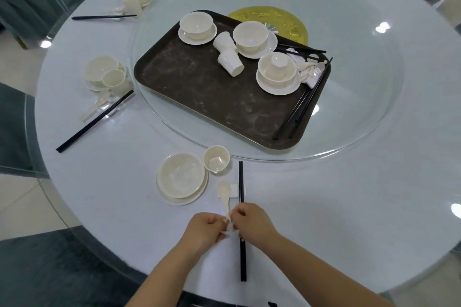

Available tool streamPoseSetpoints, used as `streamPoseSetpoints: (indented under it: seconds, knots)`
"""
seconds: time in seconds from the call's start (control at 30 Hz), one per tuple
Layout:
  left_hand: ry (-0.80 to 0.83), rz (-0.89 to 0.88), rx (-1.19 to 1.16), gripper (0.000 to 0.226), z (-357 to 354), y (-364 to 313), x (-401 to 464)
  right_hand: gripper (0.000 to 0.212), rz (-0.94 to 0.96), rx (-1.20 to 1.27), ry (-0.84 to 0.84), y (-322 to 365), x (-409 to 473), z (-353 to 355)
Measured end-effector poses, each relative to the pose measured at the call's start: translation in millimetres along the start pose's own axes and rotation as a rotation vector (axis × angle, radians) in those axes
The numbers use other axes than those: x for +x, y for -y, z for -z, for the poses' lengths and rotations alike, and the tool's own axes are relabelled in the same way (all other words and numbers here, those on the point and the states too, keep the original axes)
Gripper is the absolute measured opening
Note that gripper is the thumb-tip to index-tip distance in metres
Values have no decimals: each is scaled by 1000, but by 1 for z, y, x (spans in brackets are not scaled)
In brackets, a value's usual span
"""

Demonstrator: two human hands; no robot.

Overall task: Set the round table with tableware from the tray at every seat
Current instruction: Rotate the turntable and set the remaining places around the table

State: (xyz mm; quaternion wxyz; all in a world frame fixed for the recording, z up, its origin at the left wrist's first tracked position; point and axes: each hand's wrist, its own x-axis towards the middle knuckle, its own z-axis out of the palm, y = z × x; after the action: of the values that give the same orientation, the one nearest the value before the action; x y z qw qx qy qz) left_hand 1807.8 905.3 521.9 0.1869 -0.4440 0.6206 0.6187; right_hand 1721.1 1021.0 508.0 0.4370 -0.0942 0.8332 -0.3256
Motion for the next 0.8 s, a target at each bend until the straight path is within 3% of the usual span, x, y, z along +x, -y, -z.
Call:
streamPoseSetpoints:
  seconds: [0.8]
  knots:
    - [-161,-113,173,26,-3,19,18,13,-44,108,26,-11,4,-13]
